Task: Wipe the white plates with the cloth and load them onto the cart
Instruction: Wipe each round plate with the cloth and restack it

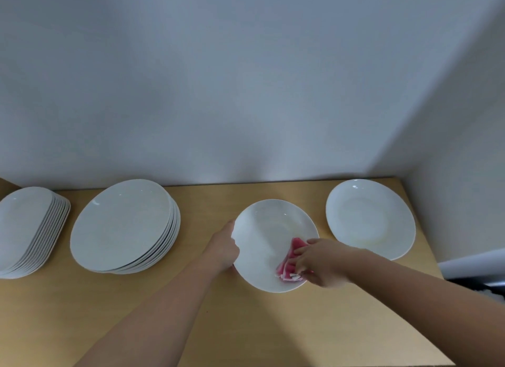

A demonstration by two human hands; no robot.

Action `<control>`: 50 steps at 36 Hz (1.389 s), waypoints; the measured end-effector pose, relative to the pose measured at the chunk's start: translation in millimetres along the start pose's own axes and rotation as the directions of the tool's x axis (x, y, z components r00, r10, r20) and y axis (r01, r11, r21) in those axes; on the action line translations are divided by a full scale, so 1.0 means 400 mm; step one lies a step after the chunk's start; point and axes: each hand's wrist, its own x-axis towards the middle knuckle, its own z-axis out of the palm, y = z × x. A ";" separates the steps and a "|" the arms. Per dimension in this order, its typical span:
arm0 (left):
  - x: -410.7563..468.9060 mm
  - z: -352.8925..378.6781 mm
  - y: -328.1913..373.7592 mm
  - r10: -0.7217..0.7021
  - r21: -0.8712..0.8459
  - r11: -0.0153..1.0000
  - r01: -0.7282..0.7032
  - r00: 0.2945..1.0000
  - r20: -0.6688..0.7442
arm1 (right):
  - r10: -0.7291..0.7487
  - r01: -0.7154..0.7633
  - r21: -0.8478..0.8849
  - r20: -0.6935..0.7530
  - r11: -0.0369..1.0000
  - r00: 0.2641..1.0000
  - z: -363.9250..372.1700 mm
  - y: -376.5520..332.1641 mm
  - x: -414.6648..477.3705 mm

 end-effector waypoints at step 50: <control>-0.013 0.003 0.011 0.010 0.120 0.993 0.004 0.993 -0.116 | 0.030 -0.030 -0.009 -0.040 1.000 0.999 0.004 -0.052 0.029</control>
